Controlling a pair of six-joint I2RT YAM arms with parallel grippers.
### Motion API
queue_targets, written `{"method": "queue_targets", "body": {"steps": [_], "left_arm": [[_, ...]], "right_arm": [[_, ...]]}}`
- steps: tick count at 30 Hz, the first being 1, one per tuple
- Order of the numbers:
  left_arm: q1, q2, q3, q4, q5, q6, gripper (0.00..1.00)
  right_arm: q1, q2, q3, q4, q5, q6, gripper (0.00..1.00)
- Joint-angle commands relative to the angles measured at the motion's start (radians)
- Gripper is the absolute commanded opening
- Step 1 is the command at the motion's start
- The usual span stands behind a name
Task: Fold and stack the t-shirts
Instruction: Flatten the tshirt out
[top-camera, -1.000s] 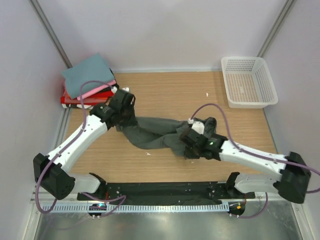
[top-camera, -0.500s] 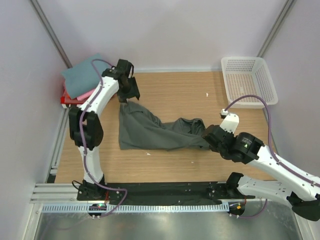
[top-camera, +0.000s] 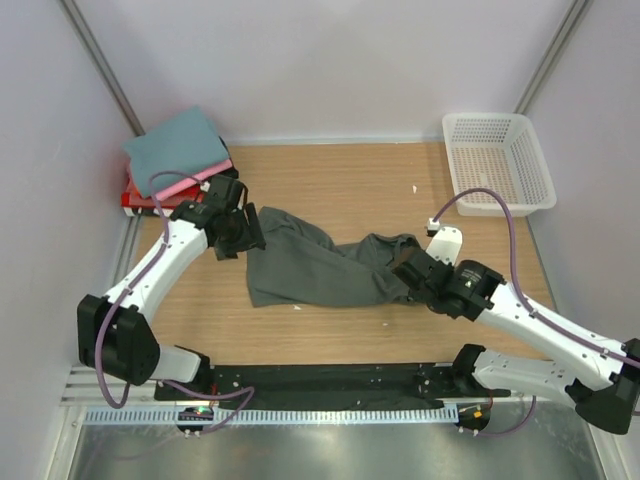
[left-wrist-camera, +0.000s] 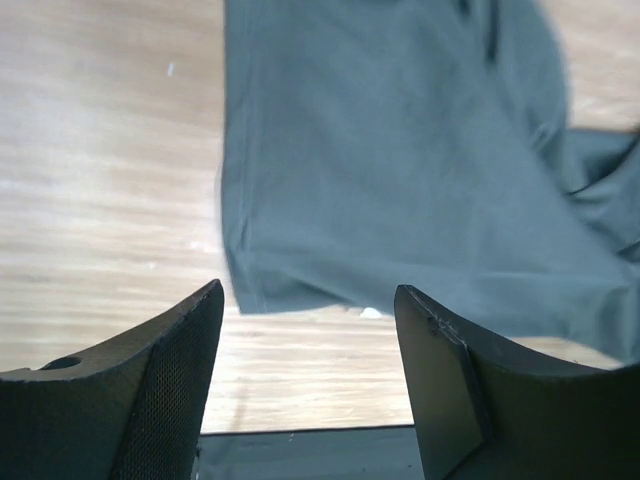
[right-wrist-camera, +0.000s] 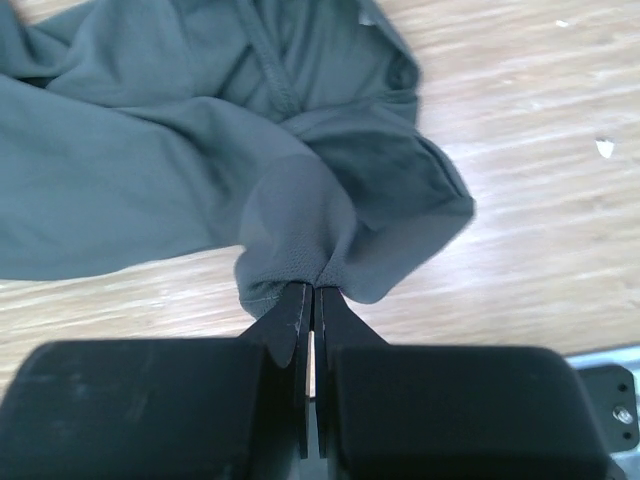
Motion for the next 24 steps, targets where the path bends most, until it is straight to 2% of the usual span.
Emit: {"method": "queue_targets", "body": {"steps": [1,5,6,10,14,19,21,24], "left_arm": [[-0.002,-0.039,-0.137,0.106,0.035,-0.053,0.69],[-0.018,-0.123,-0.176,0.114,0.055,-0.035,0.69],[-0.020,-0.136,-0.200,0.121,0.053,-0.031,0.68],[-0.022,-0.146,-0.277,0.161,0.055,-0.052,0.68],[-0.022,-0.169,-0.375,0.256,0.047,-0.087,0.66],[-0.022,-0.160,-0.447,0.345,0.056,-0.133,0.56],[-0.043,-0.162,-0.478,0.377,0.072,-0.144,0.52],[-0.112,-0.151,-0.504,0.422,0.056,-0.161,0.52]], "right_arm": [[-0.002,0.011,0.054,0.159,-0.028,-0.077,0.01],[-0.002,0.079,0.302,0.140,0.047,-0.223,0.01],[-0.002,0.099,0.415,0.126,0.065,-0.250,0.01],[-0.004,0.181,0.620,0.063,0.142,-0.343,0.01],[-0.002,0.185,0.637,0.066,0.131,-0.340,0.01],[-0.004,0.152,0.544,0.070,0.119,-0.300,0.01],[-0.002,0.144,0.516,0.070,0.119,-0.292,0.01],[-0.004,0.142,0.495,0.077,0.116,-0.289,0.01]]}}
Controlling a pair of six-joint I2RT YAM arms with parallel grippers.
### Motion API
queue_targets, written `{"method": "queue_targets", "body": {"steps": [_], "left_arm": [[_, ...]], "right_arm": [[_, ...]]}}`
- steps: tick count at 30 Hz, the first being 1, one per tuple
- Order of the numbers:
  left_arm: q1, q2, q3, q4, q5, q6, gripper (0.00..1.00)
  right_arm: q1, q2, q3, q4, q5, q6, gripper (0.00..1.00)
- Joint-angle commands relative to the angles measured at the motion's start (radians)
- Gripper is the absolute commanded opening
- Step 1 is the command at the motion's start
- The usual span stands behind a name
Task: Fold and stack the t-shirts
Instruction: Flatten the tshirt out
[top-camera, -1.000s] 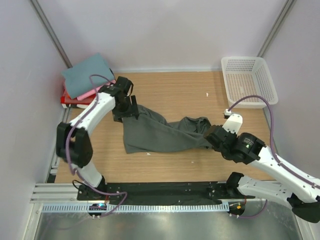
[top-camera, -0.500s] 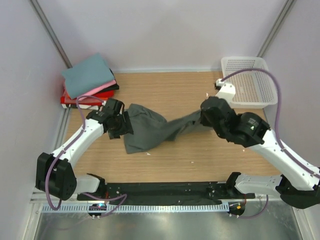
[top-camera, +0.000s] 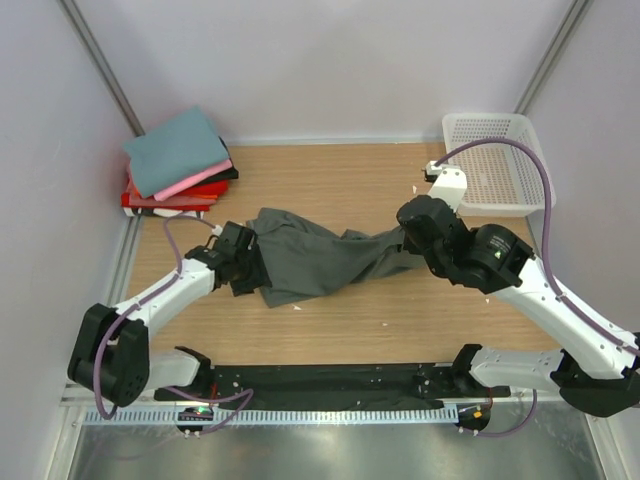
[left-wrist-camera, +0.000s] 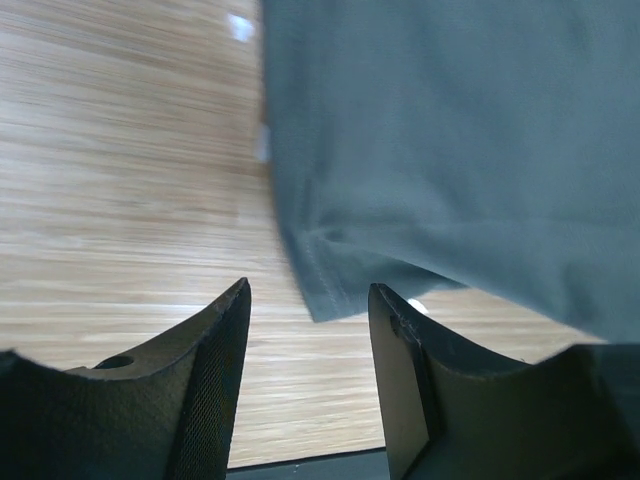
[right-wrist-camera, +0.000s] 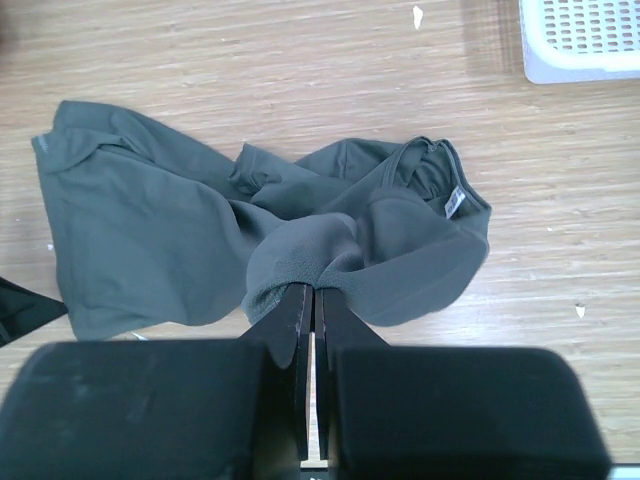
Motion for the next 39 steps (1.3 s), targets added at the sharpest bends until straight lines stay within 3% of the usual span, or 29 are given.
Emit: {"method": "queue_targets", "body": {"steps": [1,13,15,16,17,20,21,24,31,39], "left_arm": [[-0.072,0.009,-0.020,0.129,0.001,-0.038,0.52],[-0.172,0.051,-0.116,0.185,-0.031,-0.104,0.51],[-0.190,0.074,-0.120,0.203,-0.039,-0.110,0.47],[-0.201,0.078,-0.123,0.209,-0.041,-0.118,0.43],[-0.204,0.087,-0.123,0.220,-0.041,-0.118,0.26],[-0.210,0.103,-0.096,0.231,-0.051,-0.112,0.00],[-0.212,0.092,-0.076,0.202,-0.068,-0.106,0.00],[-0.244,0.036,0.076,-0.009,-0.209,-0.066,0.00],[-0.250,-0.217,0.473,-0.341,-0.298,0.012,0.00],[-0.250,-0.196,0.970,-0.567,-0.288,0.121,0.00]], "right_arm": [[-0.003,-0.023,-0.011,0.015,0.024,0.013,0.01],[-0.034,-0.013,-0.062,0.052,0.013,-0.010,0.01],[-0.042,-0.016,-0.077,0.064,0.002,-0.010,0.01],[-0.045,-0.013,-0.081,0.067,-0.002,-0.011,0.01],[-0.049,-0.014,-0.089,0.070,-0.009,-0.013,0.01],[-0.062,-0.016,-0.092,0.073,-0.013,-0.014,0.01],[-0.065,-0.019,-0.092,0.070,-0.013,-0.017,0.01],[-0.071,-0.028,-0.063,0.046,-0.003,-0.028,0.01],[-0.074,-0.082,0.113,0.010,0.034,-0.138,0.01],[-0.074,-0.216,0.217,0.062,-0.070,-0.295,0.01]]}}
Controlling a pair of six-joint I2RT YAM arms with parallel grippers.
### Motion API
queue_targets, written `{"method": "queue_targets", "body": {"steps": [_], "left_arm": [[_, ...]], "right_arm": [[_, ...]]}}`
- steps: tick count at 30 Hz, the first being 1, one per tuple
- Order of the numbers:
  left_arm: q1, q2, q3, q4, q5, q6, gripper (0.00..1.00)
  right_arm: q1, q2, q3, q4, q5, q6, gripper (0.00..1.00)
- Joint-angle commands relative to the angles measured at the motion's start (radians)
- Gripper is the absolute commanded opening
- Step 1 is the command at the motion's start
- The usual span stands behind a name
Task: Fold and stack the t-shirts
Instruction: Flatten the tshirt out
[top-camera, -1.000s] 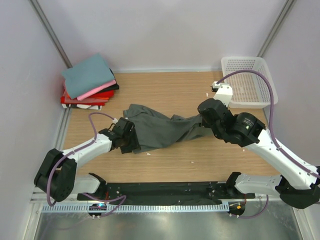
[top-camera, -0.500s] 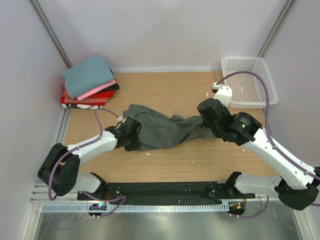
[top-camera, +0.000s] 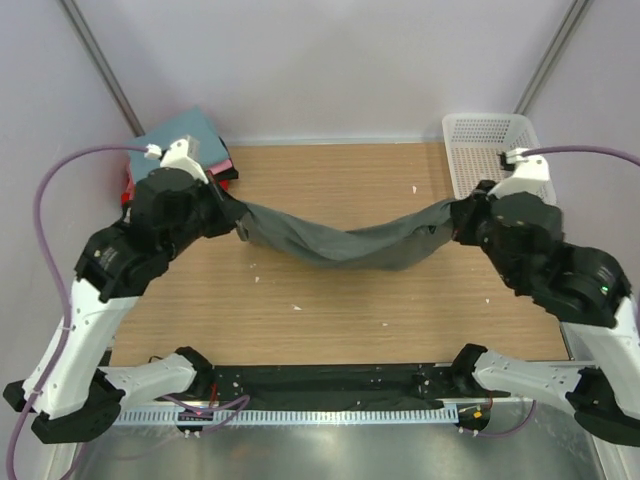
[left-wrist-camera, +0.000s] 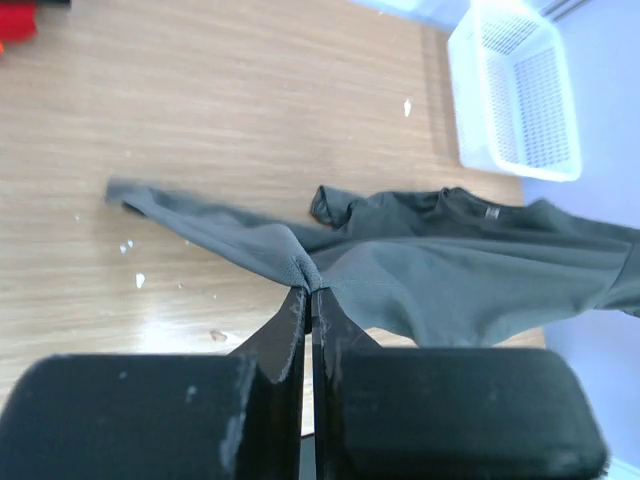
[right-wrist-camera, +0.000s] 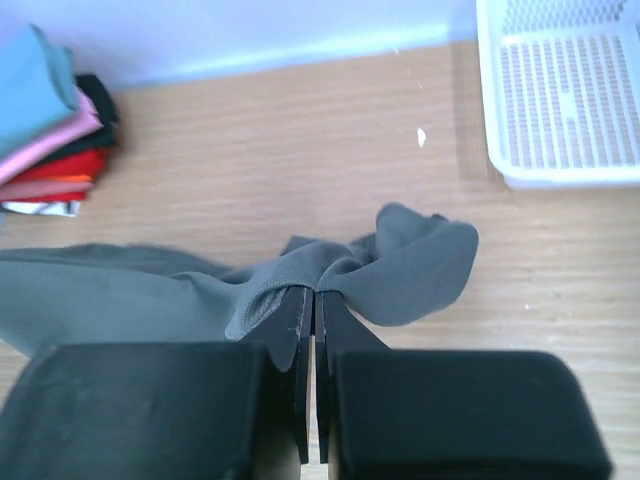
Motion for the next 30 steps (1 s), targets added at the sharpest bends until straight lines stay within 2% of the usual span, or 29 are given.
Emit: {"method": "queue_targets", "body": {"steps": [1,8,14,17,21,24,25,26,27,29,30], "left_arm": [[-0.004,0.026,0.160,-0.161,-0.022,0.078,0.00],[-0.004,-0.016,0.362,-0.136,0.069,0.202,0.00],[-0.004,-0.087,0.453,-0.081,0.247,0.248,0.00],[-0.004,-0.102,0.488,-0.102,0.194,0.248,0.00],[-0.004,-0.058,0.524,-0.159,0.089,0.262,0.00],[-0.004,0.052,0.522,-0.211,-0.020,0.239,0.00],[-0.004,0.094,0.542,-0.254,-0.049,0.227,0.00],[0.010,0.190,0.563,-0.276,-0.083,0.202,0.01],[0.041,0.233,0.563,-0.291,-0.057,0.202,0.01],[0.174,0.354,0.538,-0.285,0.113,0.168,0.01],[0.329,0.388,0.510,-0.265,0.338,0.150,0.01]], "right_arm": [[-0.004,-0.076,0.082,0.055,-0.067,-0.117,0.01],[-0.004,-0.310,0.114,0.203,-0.199,-0.241,0.02],[-0.004,-0.452,0.152,0.271,-0.320,-0.309,0.02],[-0.004,-0.464,0.160,0.283,-0.363,-0.328,0.02],[-0.004,-0.374,0.169,0.260,-0.256,-0.352,0.02],[0.001,-0.238,0.139,0.274,-0.030,-0.341,0.01],[0.002,-0.201,0.122,0.276,0.155,-0.326,0.01],[0.024,-0.094,0.120,0.270,0.259,-0.288,0.01],[0.030,-0.044,0.120,0.270,0.339,-0.289,0.01],[0.028,0.058,0.091,0.353,0.393,-0.333,0.01],[-0.007,0.106,0.082,0.384,0.367,-0.389,0.01]]}}
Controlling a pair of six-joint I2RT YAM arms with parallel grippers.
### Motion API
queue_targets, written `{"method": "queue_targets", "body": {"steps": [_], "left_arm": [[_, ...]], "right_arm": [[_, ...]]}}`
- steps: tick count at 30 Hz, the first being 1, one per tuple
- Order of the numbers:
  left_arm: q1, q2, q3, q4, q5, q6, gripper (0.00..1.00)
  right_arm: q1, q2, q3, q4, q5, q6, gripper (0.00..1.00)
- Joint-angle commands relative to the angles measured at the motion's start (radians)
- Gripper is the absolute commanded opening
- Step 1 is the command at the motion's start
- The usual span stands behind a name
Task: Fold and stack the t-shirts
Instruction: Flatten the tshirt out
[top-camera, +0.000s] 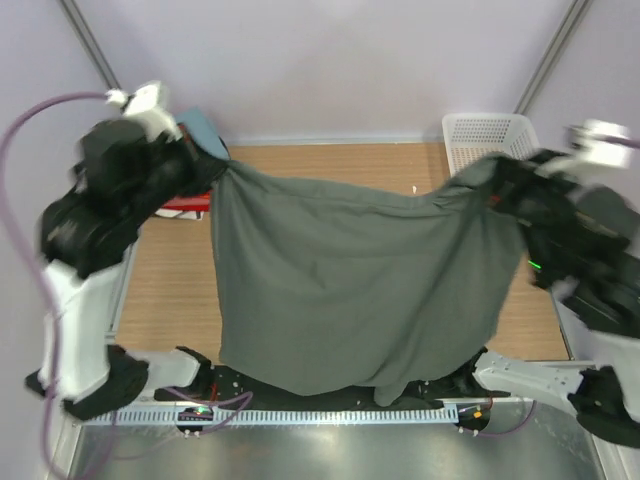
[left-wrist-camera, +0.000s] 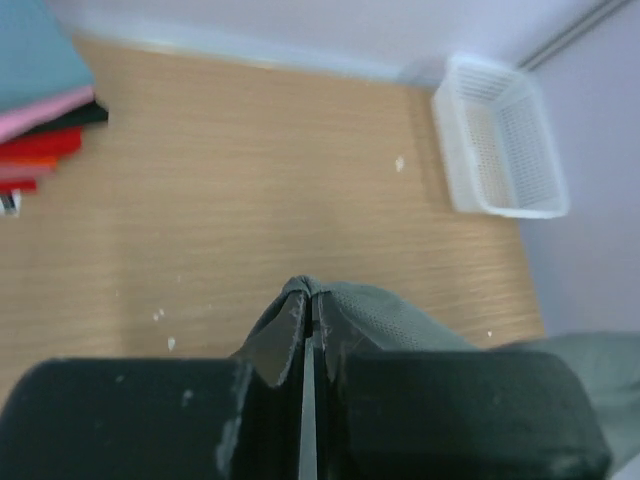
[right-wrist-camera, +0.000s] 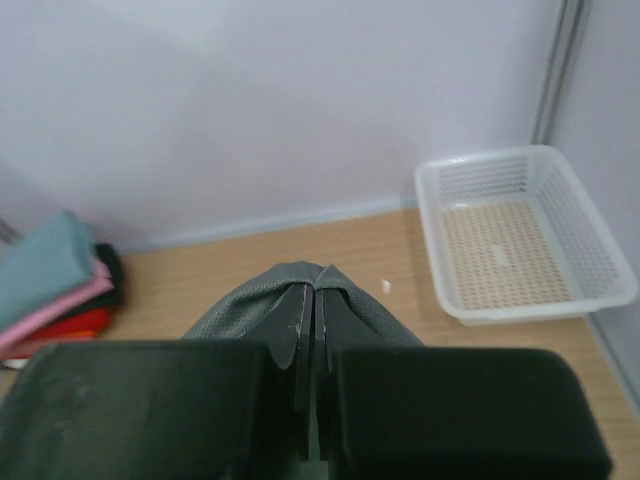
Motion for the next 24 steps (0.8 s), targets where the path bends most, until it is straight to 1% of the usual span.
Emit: {"method": "queue_targets", "body": {"steps": [1,2,3,4,5,6,7,8,9,10,11,12,13,14,15,18,19,20,21,22,24], "left_arm": [[0.262,0.221,-0.103,-0.004,0.316,-0.064,0.03],[0.360,0.325,-0.126,0.010,0.385,-0.072,0.05],[0.397,0.399,-0.108,0.004,0.401,-0.079,0.16],[0.425,0.463,-0.079,-0.022,0.430,-0.078,0.32],[0.454,0.522,0.011,-0.051,0.457,-0.073,0.49],[0.453,0.606,0.045,-0.071,0.490,-0.066,0.72],[0.449,0.616,0.067,-0.080,0.491,-0.055,0.81],[0.432,0.605,0.055,-0.068,0.481,-0.050,0.87],[0.424,0.555,0.028,-0.045,0.446,-0.047,0.99],[0.419,0.518,-0.012,0.019,0.439,-0.044,1.00],[0.419,0.487,-0.049,0.044,0.427,-0.039,1.00],[0.419,0.464,-0.099,0.053,0.406,-0.033,1.00],[0.419,0.425,-0.120,0.050,0.380,-0.029,1.00],[0.419,0.410,-0.137,0.044,0.373,-0.015,1.00],[0.418,0.394,-0.185,0.035,0.373,-0.009,1.00],[0.418,0.294,-0.313,0.055,0.349,0.019,1.00],[0.418,0.233,-0.412,0.085,0.323,0.023,1.00],[0.418,0.205,-0.457,0.099,0.307,0.027,1.00],[0.418,0.180,-0.503,0.137,0.301,0.020,1.00],[0.418,0.154,-0.604,0.159,0.301,0.016,1.00],[0.418,0.113,-0.693,0.225,0.313,-0.019,1.00]], "right_arm": [[-0.073,0.299,-0.031,0.091,0.156,-0.087,0.02],[-0.176,0.374,0.014,0.051,-0.116,-0.034,0.08],[-0.287,0.481,0.081,-0.004,-0.281,-0.002,0.27],[-0.432,0.671,0.230,-0.114,-0.406,0.023,0.58],[-0.466,0.783,0.315,-0.168,-0.532,0.034,0.92],[-0.481,0.870,0.400,-0.229,-0.530,0.046,0.99],[-0.483,0.940,0.552,-0.331,-0.516,0.049,1.00],[-0.481,1.023,0.592,-0.352,-0.512,0.054,1.00],[-0.480,1.027,0.573,-0.348,-0.534,0.076,1.00],[-0.481,1.010,0.527,-0.287,-0.541,0.084,1.00],[-0.481,0.952,0.467,-0.239,-0.547,0.097,1.00],[-0.481,0.915,0.410,-0.201,-0.563,0.104,1.00],[-0.481,0.886,0.302,-0.135,-0.576,0.118,1.00],[-0.481,0.834,0.255,-0.115,-0.583,0.124,1.00],[-0.481,0.815,0.174,-0.103,-0.594,0.132,1.00],[-0.481,0.737,0.056,-0.072,-0.616,0.156,1.00],[-0.481,0.713,-0.036,-0.044,-0.636,0.169,1.00],[-0.481,0.691,-0.084,-0.029,-0.646,0.176,1.00],[-0.481,0.648,-0.178,-0.011,-0.662,0.184,1.00],[-0.481,0.631,-0.225,0.038,-0.698,0.195,1.00],[-0.481,0.608,-0.340,0.118,-0.757,0.227,1.00]]}}
